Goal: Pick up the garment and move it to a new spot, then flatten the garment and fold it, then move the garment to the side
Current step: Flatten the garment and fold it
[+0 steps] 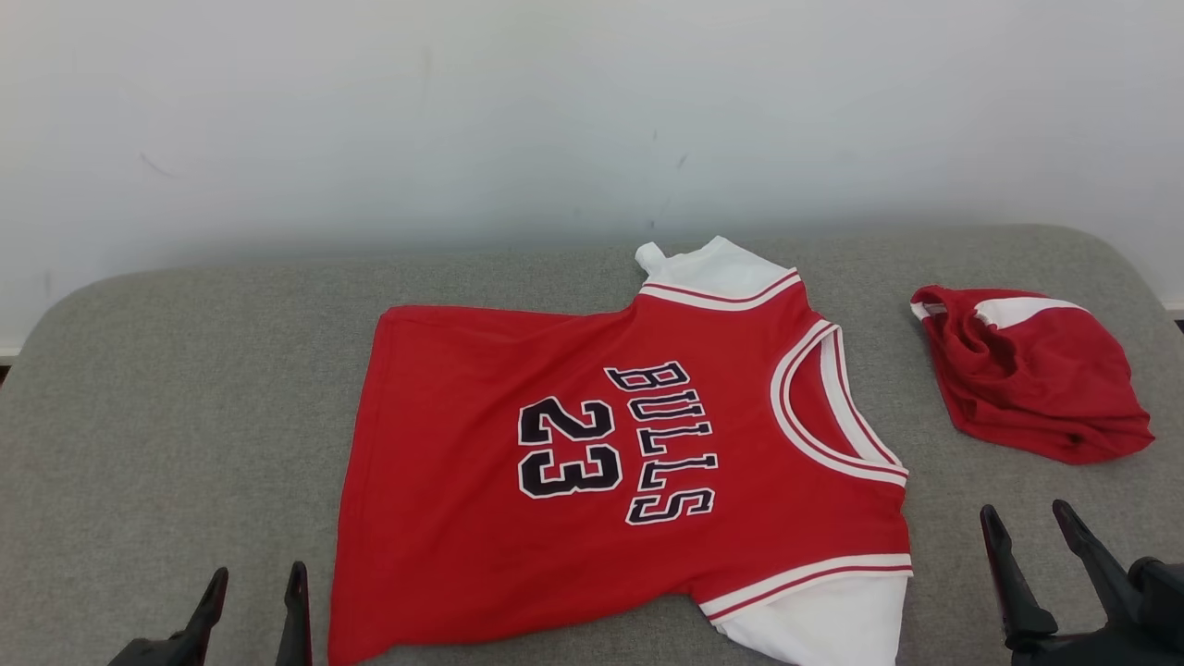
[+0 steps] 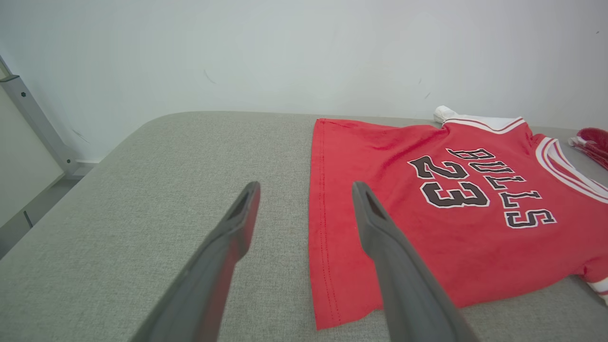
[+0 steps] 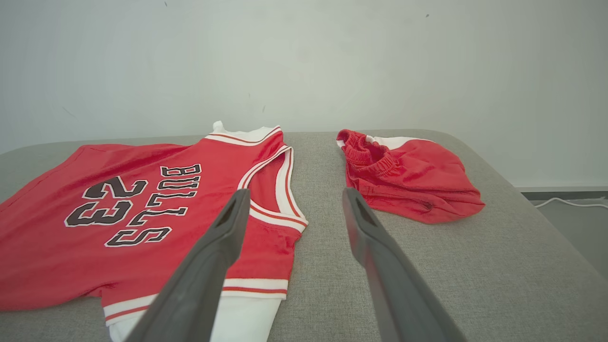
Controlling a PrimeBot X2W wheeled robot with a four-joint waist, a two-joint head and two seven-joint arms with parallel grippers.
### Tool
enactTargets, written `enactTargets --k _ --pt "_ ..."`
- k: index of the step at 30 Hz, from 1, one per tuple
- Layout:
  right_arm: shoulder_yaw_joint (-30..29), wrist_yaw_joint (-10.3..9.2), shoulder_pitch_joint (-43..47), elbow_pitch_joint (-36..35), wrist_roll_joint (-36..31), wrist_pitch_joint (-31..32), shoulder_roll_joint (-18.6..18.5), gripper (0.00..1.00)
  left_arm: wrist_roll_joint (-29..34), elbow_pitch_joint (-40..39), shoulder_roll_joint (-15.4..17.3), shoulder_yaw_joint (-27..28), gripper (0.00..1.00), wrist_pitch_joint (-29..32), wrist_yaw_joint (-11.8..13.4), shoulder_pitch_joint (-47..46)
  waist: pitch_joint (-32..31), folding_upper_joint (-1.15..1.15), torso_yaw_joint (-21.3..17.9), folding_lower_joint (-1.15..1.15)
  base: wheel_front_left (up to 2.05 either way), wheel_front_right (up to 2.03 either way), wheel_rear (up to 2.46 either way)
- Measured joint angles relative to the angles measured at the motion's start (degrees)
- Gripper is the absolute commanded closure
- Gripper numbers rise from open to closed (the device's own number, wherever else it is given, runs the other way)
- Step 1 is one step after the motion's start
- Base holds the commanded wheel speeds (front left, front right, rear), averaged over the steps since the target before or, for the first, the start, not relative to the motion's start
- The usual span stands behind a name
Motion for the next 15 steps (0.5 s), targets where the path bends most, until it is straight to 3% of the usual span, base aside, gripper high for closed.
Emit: enactTargets --k 15 --pt "0.1 0.0 0.1 0.5 0.1 1.3 0.3 0.0 -0.2 0.8 0.2 0.0 0.0 1.6 -0.2 0.0 -0.2 0.0 0.0 0.0 0.0 0.0 0.0"
